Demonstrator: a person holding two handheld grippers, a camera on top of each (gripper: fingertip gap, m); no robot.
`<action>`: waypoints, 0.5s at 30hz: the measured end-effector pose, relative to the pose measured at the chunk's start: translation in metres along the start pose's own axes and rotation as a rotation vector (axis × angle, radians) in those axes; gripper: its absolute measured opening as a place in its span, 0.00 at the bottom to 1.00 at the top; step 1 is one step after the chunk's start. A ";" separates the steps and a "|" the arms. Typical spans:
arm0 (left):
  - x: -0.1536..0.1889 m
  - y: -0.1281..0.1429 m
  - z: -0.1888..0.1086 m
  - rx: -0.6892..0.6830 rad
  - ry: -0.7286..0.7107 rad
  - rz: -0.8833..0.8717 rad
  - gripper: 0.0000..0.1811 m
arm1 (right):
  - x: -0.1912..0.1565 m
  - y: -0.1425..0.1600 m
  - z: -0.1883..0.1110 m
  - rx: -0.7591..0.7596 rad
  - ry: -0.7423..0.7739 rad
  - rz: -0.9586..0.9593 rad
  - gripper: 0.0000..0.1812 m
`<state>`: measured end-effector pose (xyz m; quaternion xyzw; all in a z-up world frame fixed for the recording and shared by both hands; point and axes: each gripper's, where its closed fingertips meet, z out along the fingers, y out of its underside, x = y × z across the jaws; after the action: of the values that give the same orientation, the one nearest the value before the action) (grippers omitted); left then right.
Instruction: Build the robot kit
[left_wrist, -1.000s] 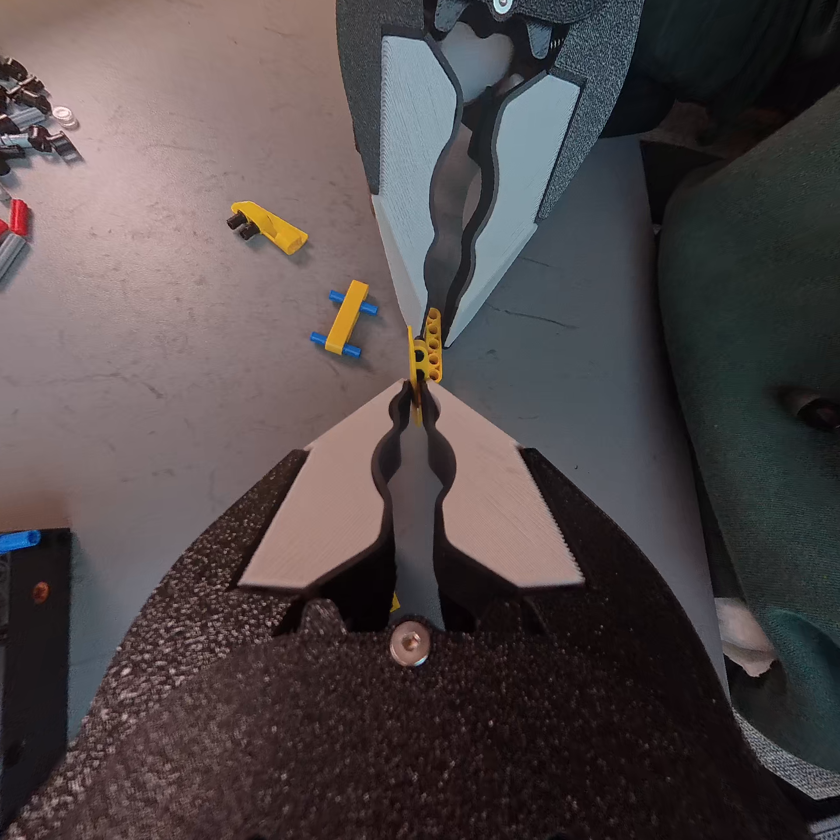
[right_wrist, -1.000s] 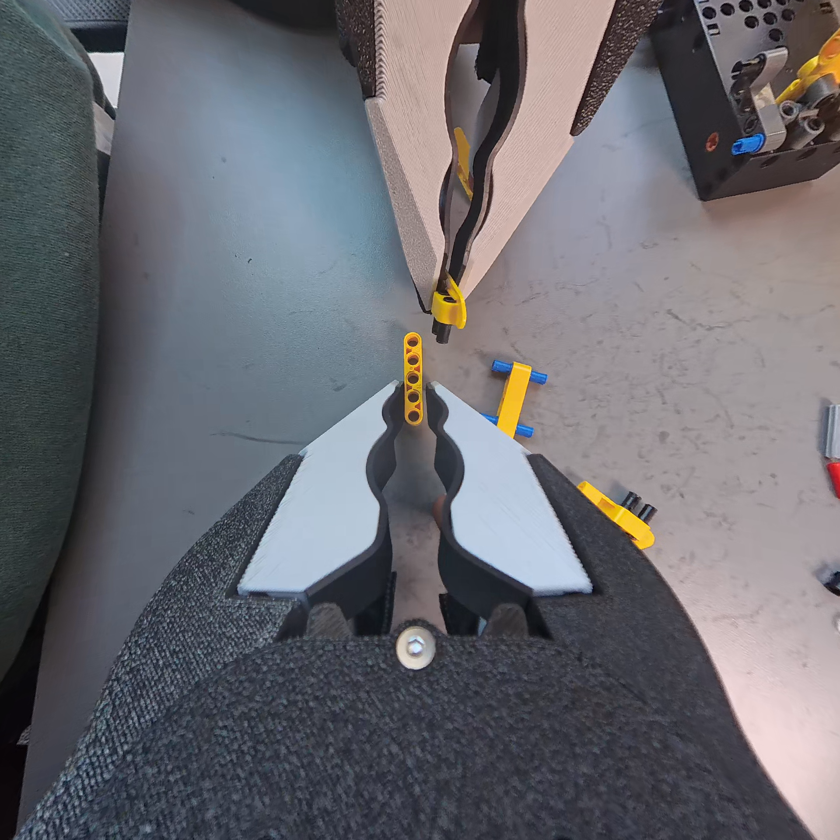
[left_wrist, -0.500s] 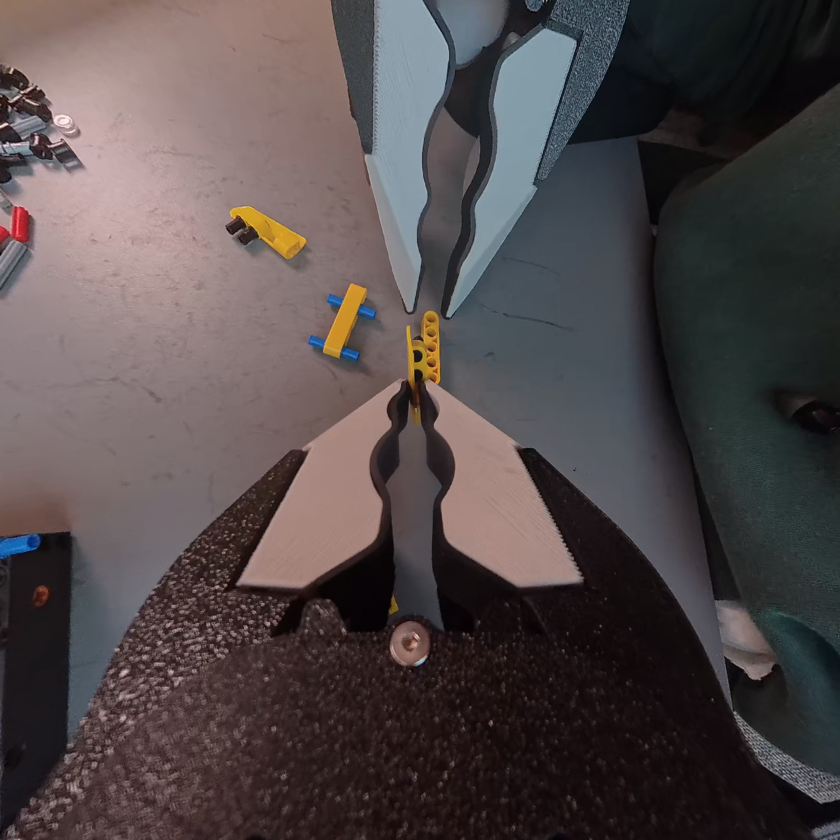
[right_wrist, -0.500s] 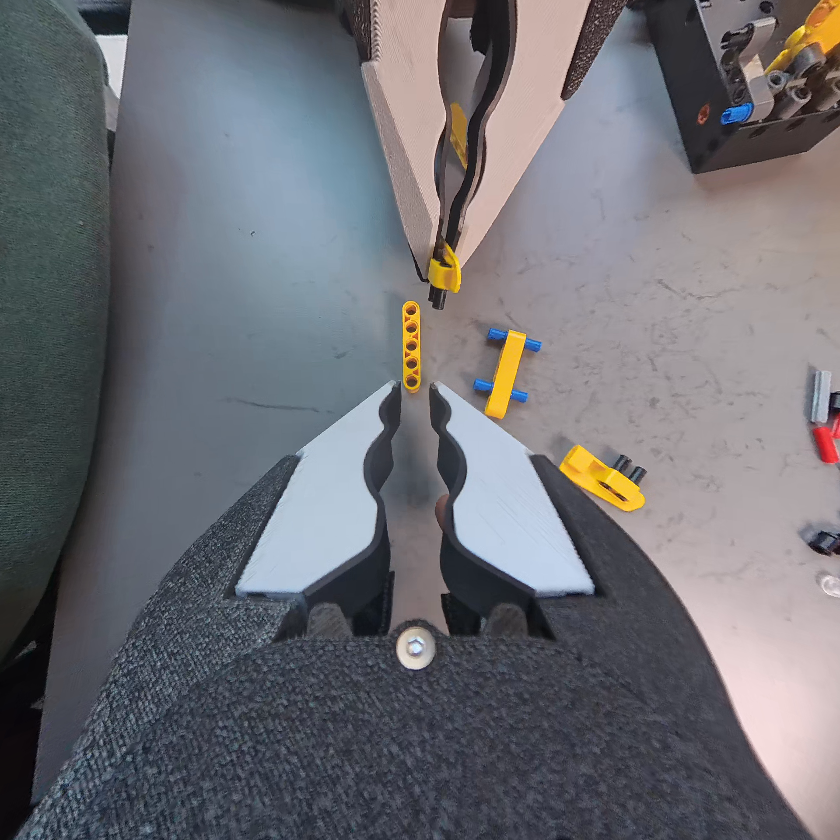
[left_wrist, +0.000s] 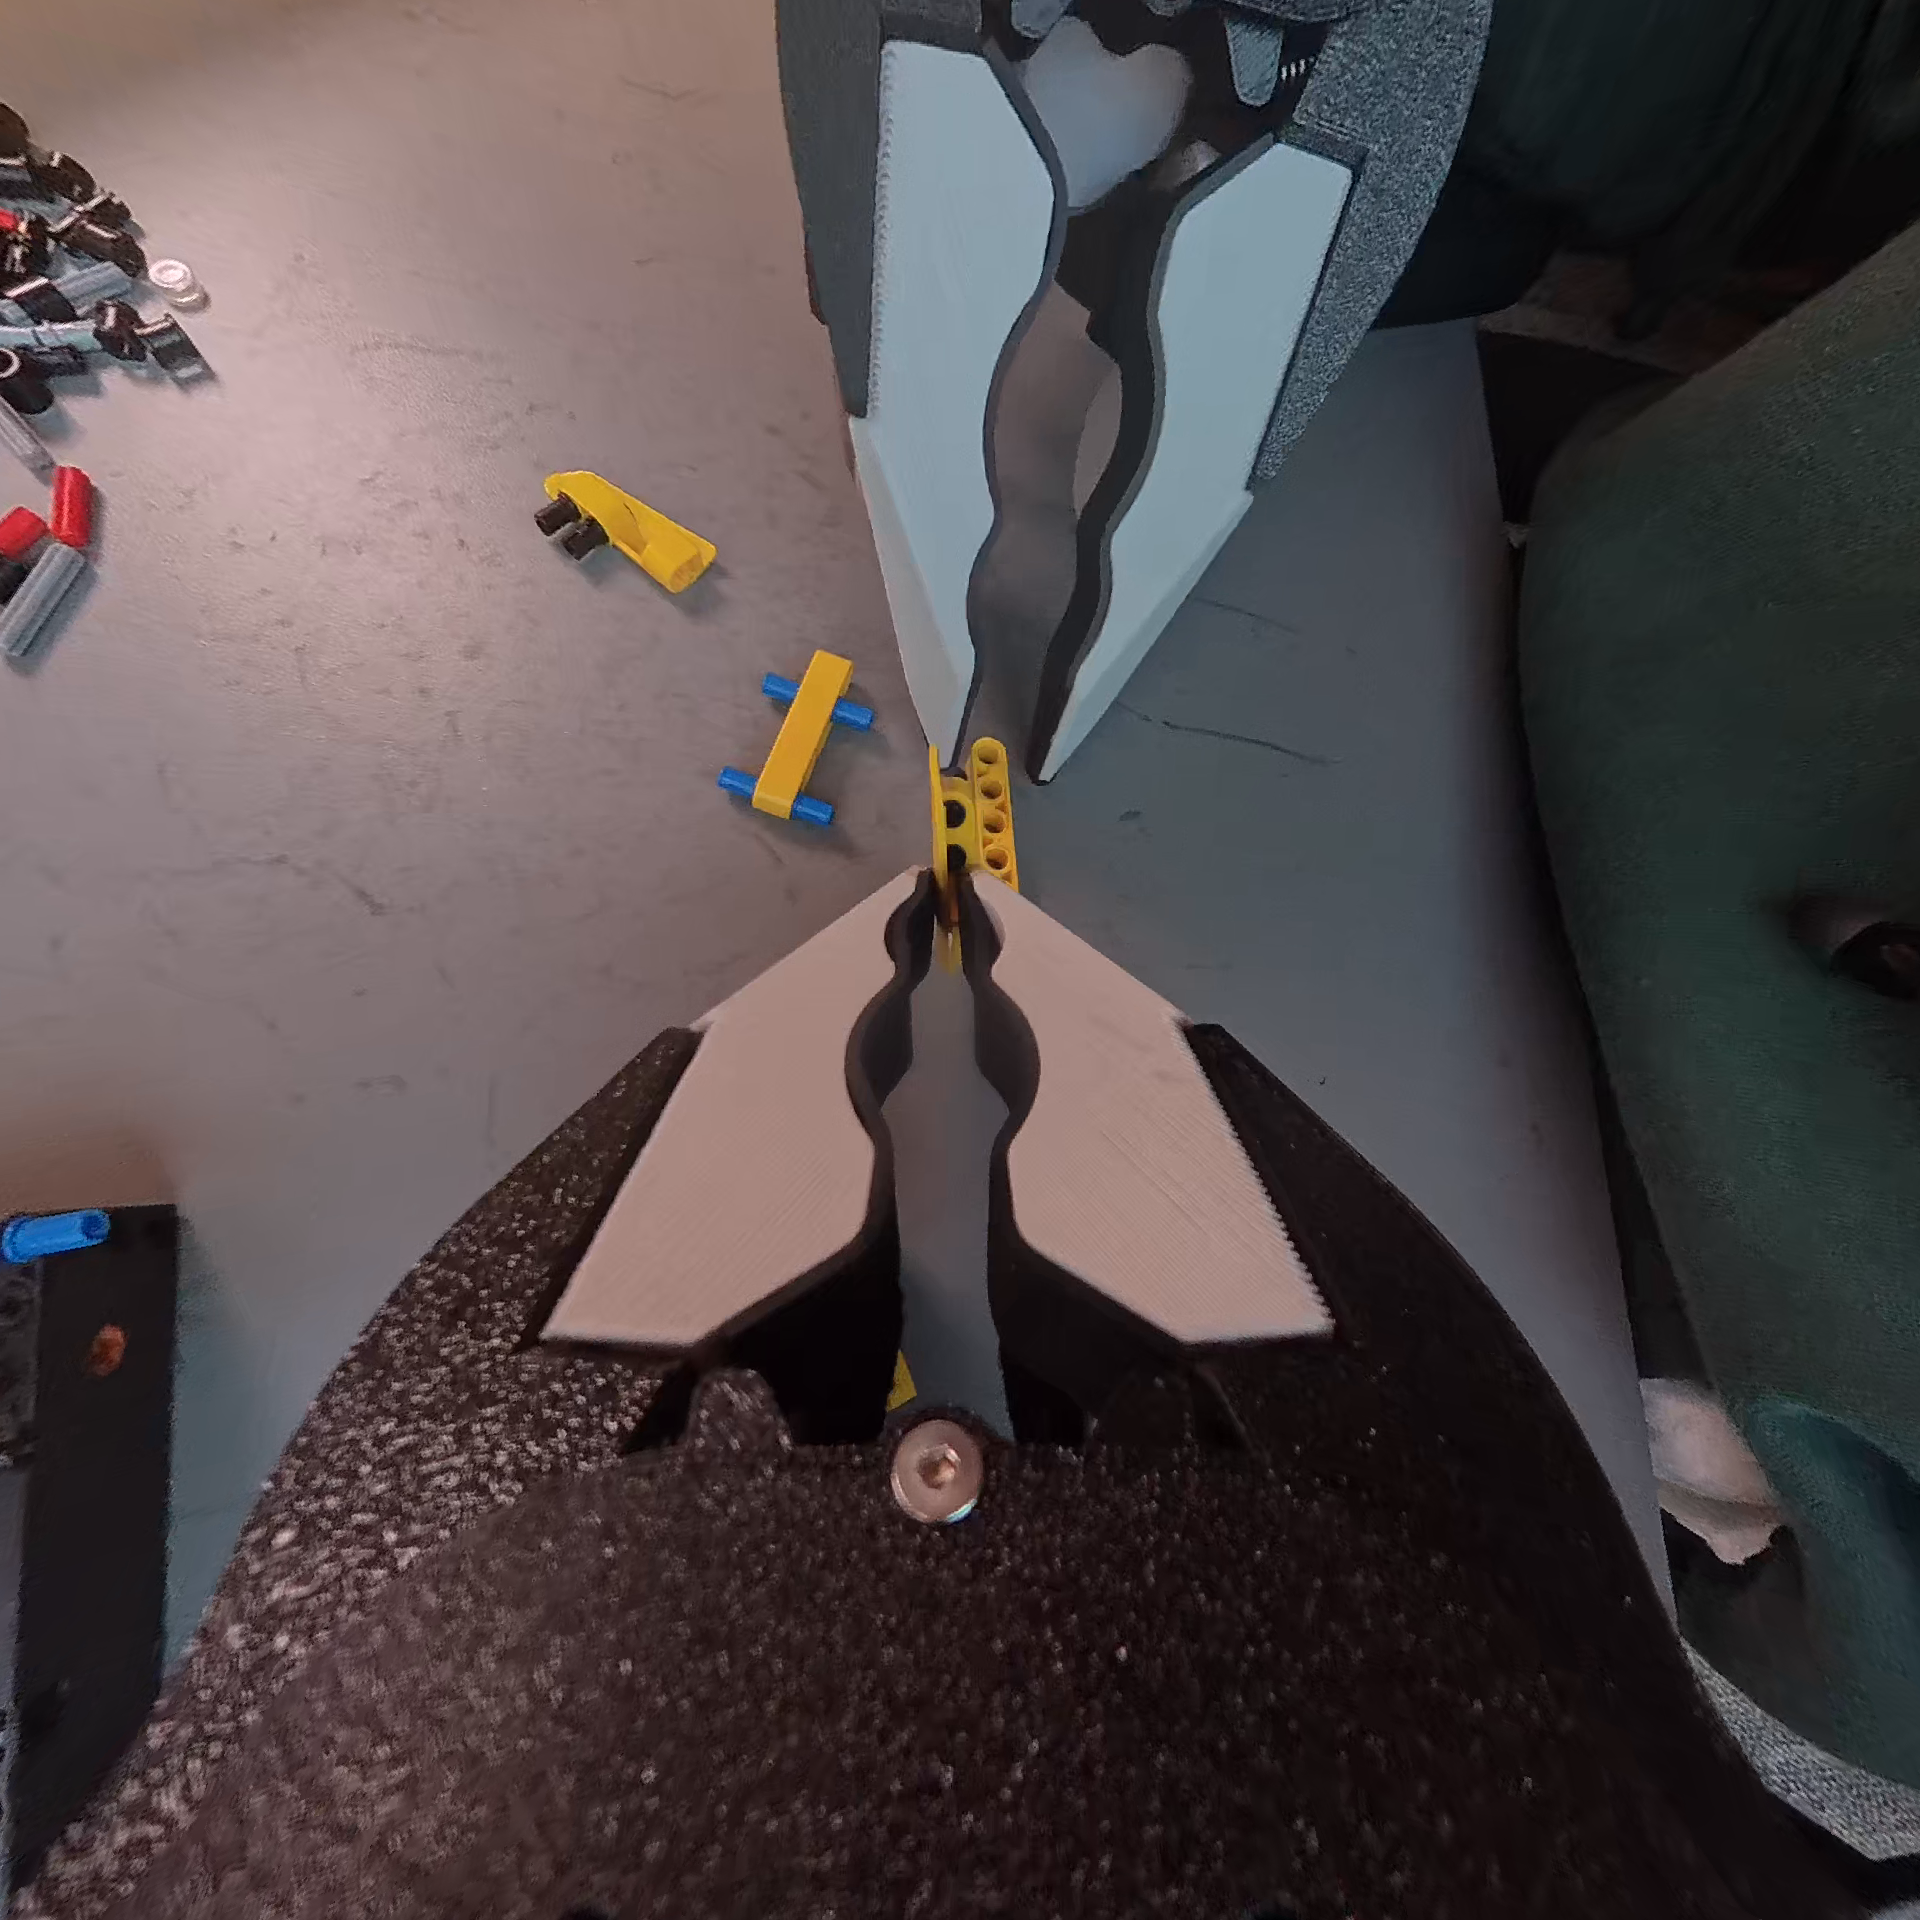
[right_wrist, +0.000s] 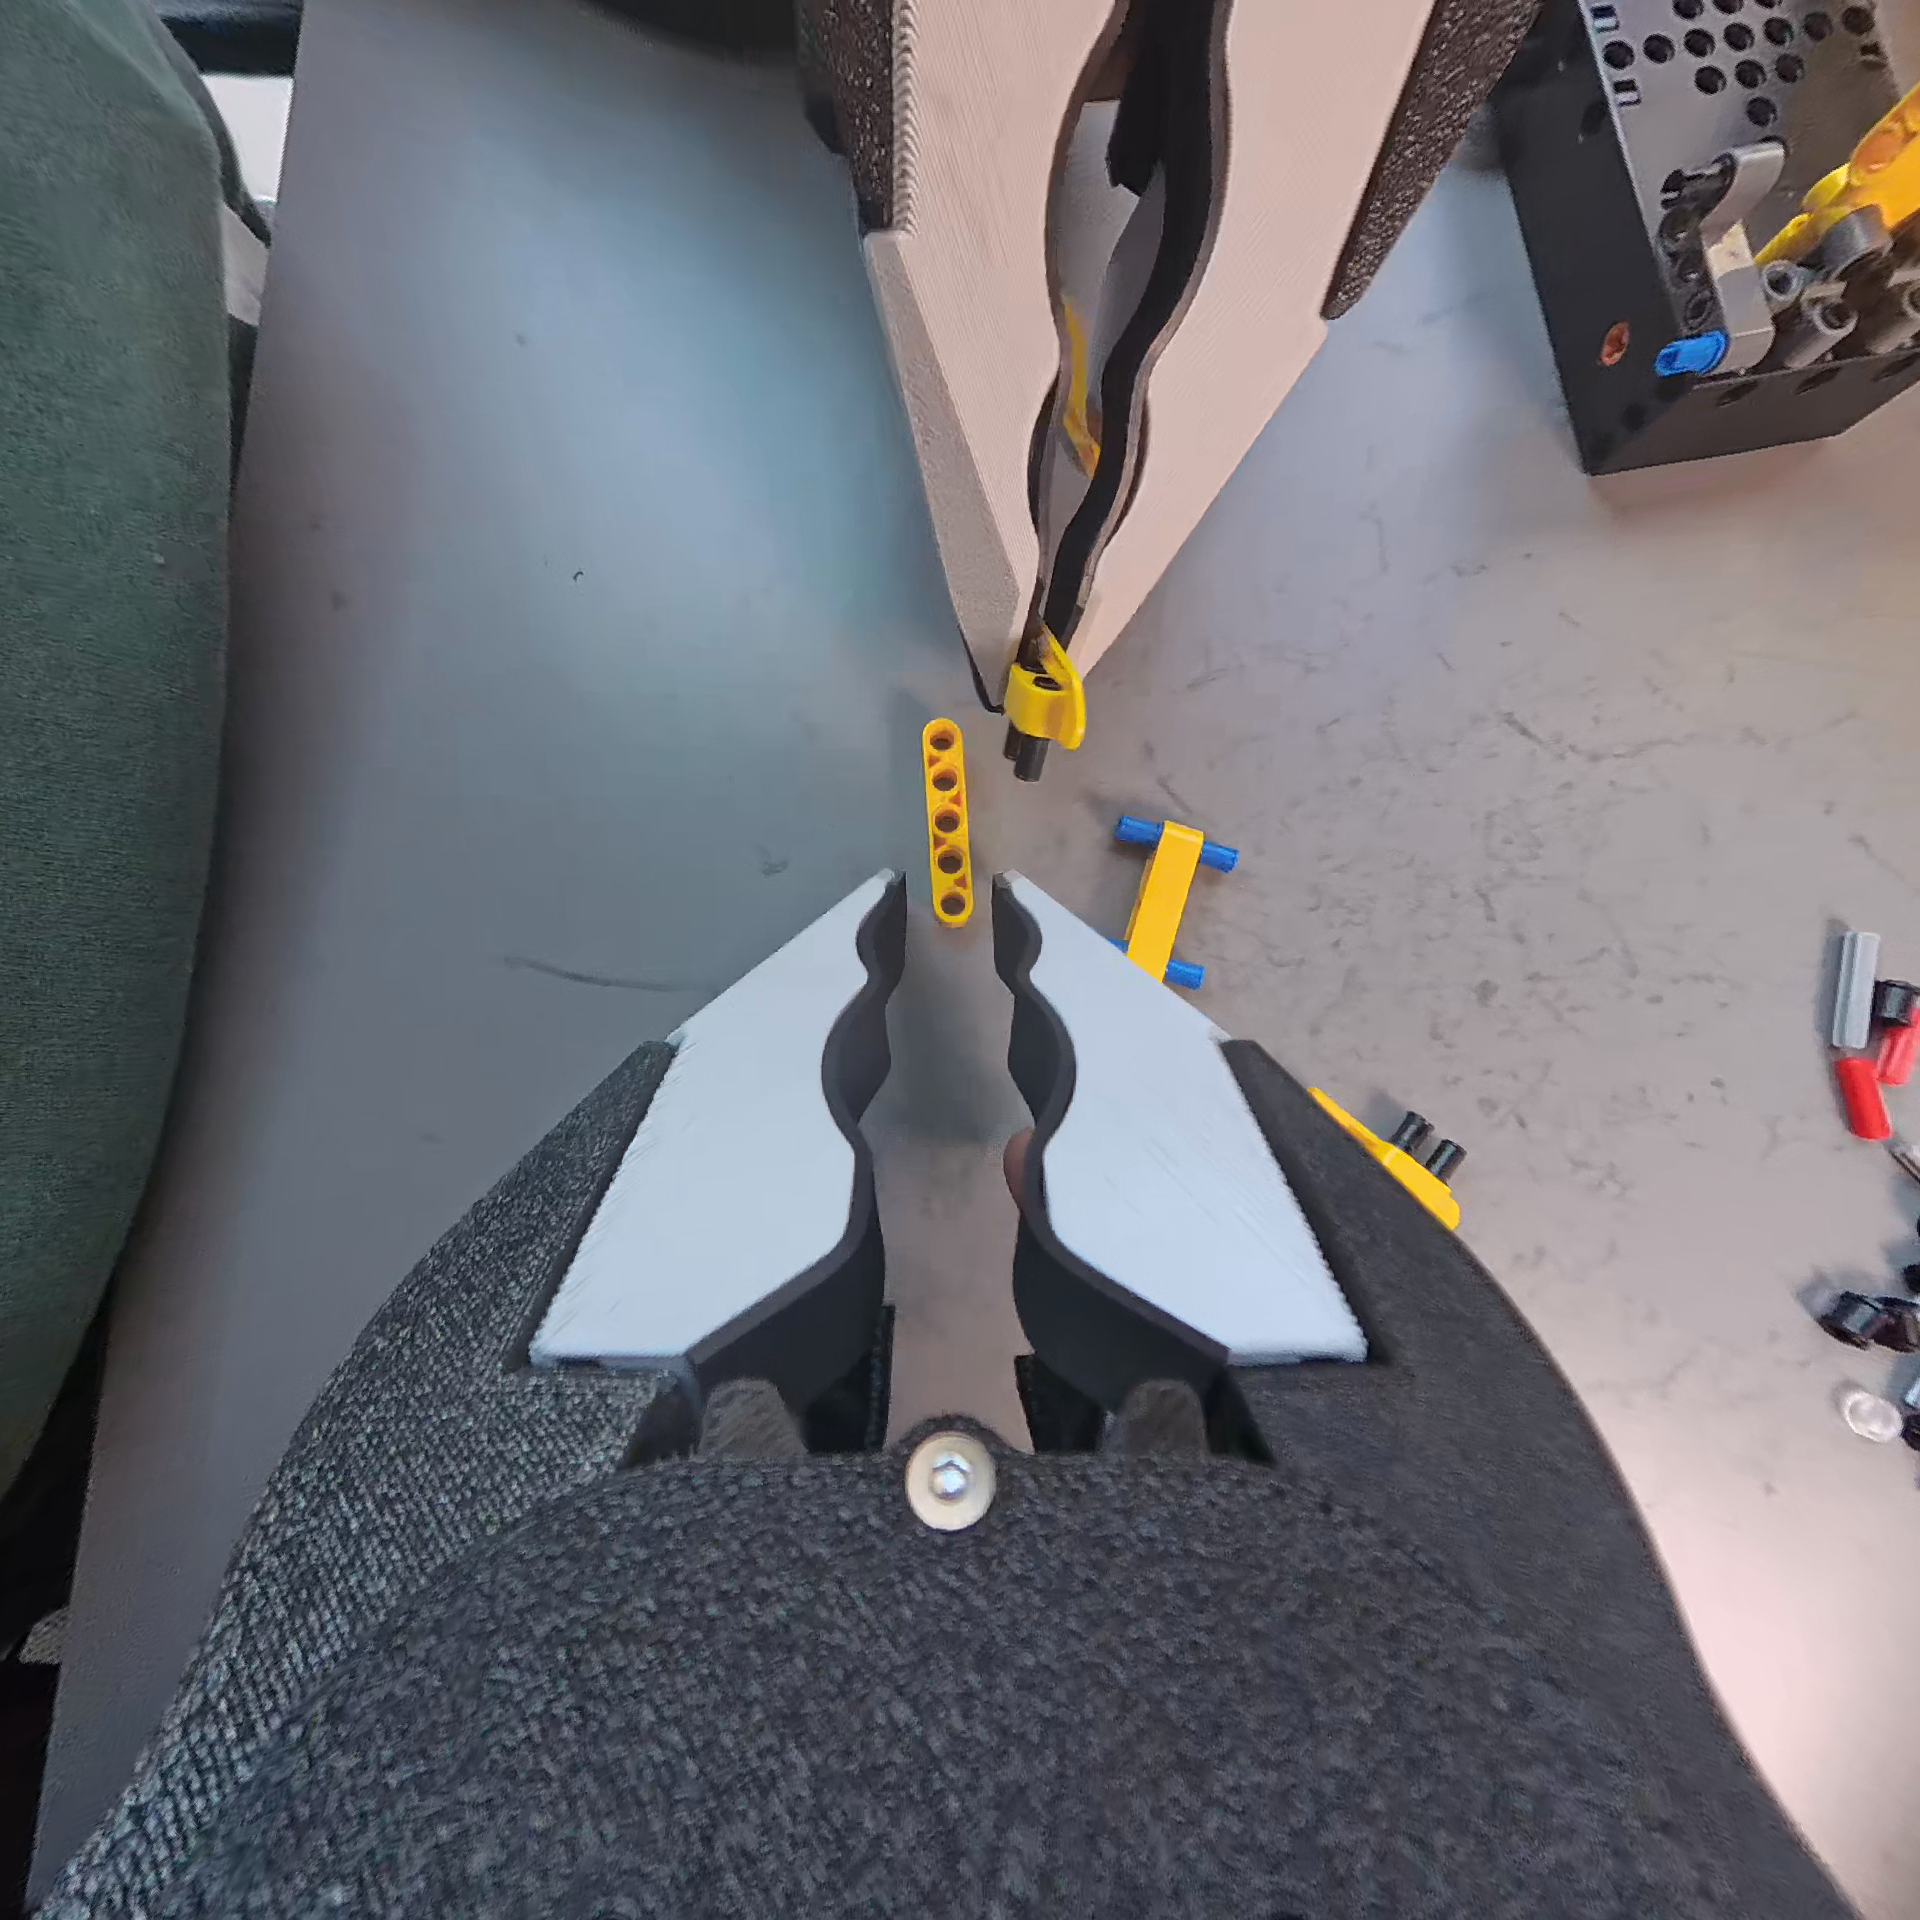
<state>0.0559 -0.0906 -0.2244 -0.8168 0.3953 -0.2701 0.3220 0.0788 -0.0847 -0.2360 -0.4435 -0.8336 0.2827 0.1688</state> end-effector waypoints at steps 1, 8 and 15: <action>-0.001 -0.001 -0.001 0.005 -0.005 -0.005 0.01 | 0.001 -0.002 0.000 0.003 0.006 0.002 0.09; -0.007 -0.007 -0.009 0.056 -0.014 -0.041 0.01 | 0.000 -0.010 0.011 -0.037 -0.014 0.011 0.09; -0.011 -0.029 -0.025 0.232 0.039 -0.132 0.01 | 0.002 -0.015 0.016 0.009 -0.027 0.048 0.04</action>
<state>0.0463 -0.0749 -0.1886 -0.7927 0.3130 -0.3505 0.3882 0.0595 -0.0949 -0.2396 -0.4589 -0.8237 0.2962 0.1524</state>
